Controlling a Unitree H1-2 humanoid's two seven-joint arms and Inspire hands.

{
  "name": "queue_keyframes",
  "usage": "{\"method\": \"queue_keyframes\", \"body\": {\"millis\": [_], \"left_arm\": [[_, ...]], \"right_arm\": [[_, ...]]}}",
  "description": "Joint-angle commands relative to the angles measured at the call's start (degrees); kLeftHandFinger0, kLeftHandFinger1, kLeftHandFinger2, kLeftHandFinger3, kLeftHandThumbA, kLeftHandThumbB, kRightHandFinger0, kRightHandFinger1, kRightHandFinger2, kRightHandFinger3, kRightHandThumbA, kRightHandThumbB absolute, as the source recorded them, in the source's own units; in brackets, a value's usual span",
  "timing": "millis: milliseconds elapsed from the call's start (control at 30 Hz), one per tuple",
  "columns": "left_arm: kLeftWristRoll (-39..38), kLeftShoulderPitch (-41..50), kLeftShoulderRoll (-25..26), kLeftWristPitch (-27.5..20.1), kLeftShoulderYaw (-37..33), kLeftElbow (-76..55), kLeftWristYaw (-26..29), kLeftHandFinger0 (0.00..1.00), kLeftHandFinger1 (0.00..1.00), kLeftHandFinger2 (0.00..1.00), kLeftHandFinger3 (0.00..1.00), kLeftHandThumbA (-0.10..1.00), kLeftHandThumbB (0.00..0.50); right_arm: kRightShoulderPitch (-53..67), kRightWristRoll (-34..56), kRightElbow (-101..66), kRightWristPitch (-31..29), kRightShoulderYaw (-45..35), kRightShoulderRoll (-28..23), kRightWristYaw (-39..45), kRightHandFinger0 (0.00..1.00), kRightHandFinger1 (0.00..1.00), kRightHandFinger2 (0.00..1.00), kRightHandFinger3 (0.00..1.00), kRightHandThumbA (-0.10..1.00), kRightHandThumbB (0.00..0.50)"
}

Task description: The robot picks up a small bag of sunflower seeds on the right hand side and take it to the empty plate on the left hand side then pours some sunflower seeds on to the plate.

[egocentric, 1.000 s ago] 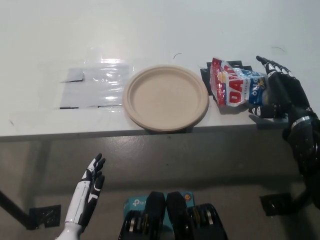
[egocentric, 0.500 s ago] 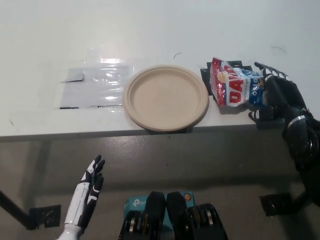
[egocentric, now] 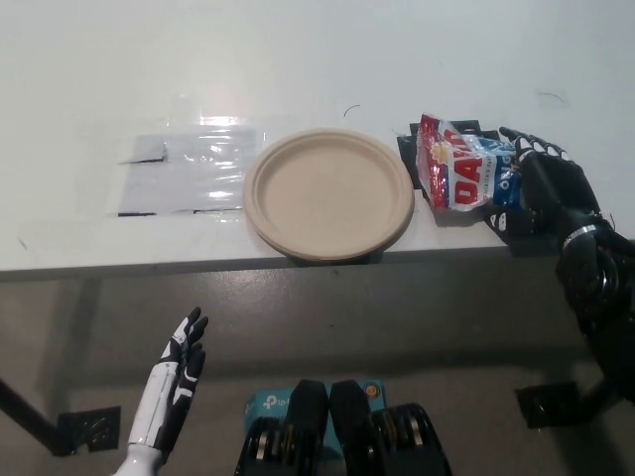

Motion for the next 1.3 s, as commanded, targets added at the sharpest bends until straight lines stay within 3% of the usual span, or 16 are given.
{"method": "queue_keyframes", "body": {"millis": [0,100,133,167,200,233,267,400,500,567,667,733,767,1067,1167,1267], "left_arm": [[-0.7,-0.6,0.0,-2.3,0.1,-0.7,0.4,1.0,1.0,1.0,1.0,1.0,0.181],[-1.2,-0.6,-0.2,-1.9,0.3,-0.9,0.3,1.0,1.0,1.0,1.0,1.0,0.176],[-1.3,-0.6,-0.2,-1.8,0.3,-1.0,0.3,1.0,1.0,1.0,1.0,1.0,0.179],[-1.4,-0.6,-0.3,-1.9,0.4,-1.0,0.3,1.0,1.0,1.0,1.0,1.0,0.175],[-1.7,-0.6,-0.3,-2.0,0.5,-0.9,0.2,1.0,1.0,1.0,1.0,1.0,0.174],[-1.9,-0.2,-0.4,-2.2,0.5,-1.0,0.2,1.0,1.0,1.0,1.0,1.0,0.164],[-2.0,-0.1,-0.4,-2.2,0.5,-1.0,0.2,1.0,1.0,1.0,1.0,1.0,0.162],[-2.3,-0.9,0.1,-1.9,1.3,-1.7,0.4,1.0,1.0,1.0,1.0,1.0,0.148],[-2.3,-1.5,0.2,-2.3,1.6,-1.1,0.6,1.0,1.0,1.0,1.0,1.0,0.144],[-2.6,-1.3,0.2,-2.4,1.6,-1.0,0.3,1.0,1.0,1.0,1.0,1.0,0.146],[-2.5,-1.0,0.2,-2.1,1.6,-1.1,0.3,1.0,1.0,1.0,1.0,1.0,0.15],[-2.7,-0.8,0.0,-1.8,1.7,-1.3,0.2,1.0,1.0,1.0,1.0,1.0,0.151],[-2.7,-0.8,0.0,-1.8,1.7,-1.3,0.3,1.0,1.0,1.0,1.0,1.0,0.149],[-2.8,-1.4,0.1,-2.2,1.8,-0.7,0.3,1.0,1.0,1.0,1.0,1.0,0.141],[-2.6,-1.3,0.1,-1.6,1.7,-1.0,0.2,1.0,1.0,1.0,1.0,1.0,0.157],[-2.1,-1.4,0.2,-1.3,1.6,-1.2,0.4,1.0,1.0,1.0,1.0,1.0,0.155]], "right_arm": [[-6.0,-2.4,6.7,-2.7,1.4,0.1,-7.6,1.0,1.0,1.0,1.0,0.85,0.5],[-11.2,-5.0,22.3,-3.1,4.4,1.4,-19.1,1.0,1.0,1.0,1.0,0.37,0.481],[-12.7,-5.5,28.4,-3.6,5.5,1.9,-25.2,0.8,0.81,1.0,1.0,0.09,0.461],[-13.5,-6.4,32.3,-3.5,7.0,2.1,-28.7,0.2,0.31,0.53,0.74,-0.07,0.386],[-13.9,-7.4,35.4,-3.0,8.7,2.0,-31.0,0.04,0.14,0.38,0.6,-0.09,0.35],[-13.6,-6.3,38.5,-4.7,8.8,2.0,-30.7,0.0,0.01,0.09,0.3,-0.1,0.308],[-13.6,-5.6,39.6,-5.2,8.7,1.9,-30.4,0.0,0.0,0.06,0.25,-0.1,0.299],[-12.7,-1.1,42.8,-10.6,6.9,1.6,-29.3,0.03,0.08,0.19,0.42,-0.1,0.265],[-12.7,0.1,44.2,-12.1,6.4,2.0,-29.3,0.0,0.0,0.04,0.28,-0.1,0.184],[-12.5,0.6,44.9,-13.4,6.3,2.2,-30.4,0.0,0.0,0.07,0.26,-0.1,0.176],[-12.0,1.1,45.2,-16.7,6.2,2.4,-34.1,0.0,0.07,0.39,0.44,-0.1,0.173],[-12.3,1.4,45.4,-18.0,6.3,2.6,-35.3,0.0,0.2,0.79,0.73,-0.1,0.164],[-12.6,1.4,45.4,-18.5,6.5,2.6,-35.8,0.0,0.28,0.86,0.84,-0.1,0.159],[-17.1,4.0,43.3,-26.0,4.8,3.2,-41.7,0.0,0.28,0.82,0.79,-0.1,0.124],[-19.2,6.3,41.6,-28.7,2.7,4.1,-40.8,0.0,0.35,0.84,0.9,-0.1,0.089],[-20.5,6.9,40.1,-30.5,1.9,4.8,-39.4,0.0,0.35,0.82,0.76,-0.1,0.059]]}}
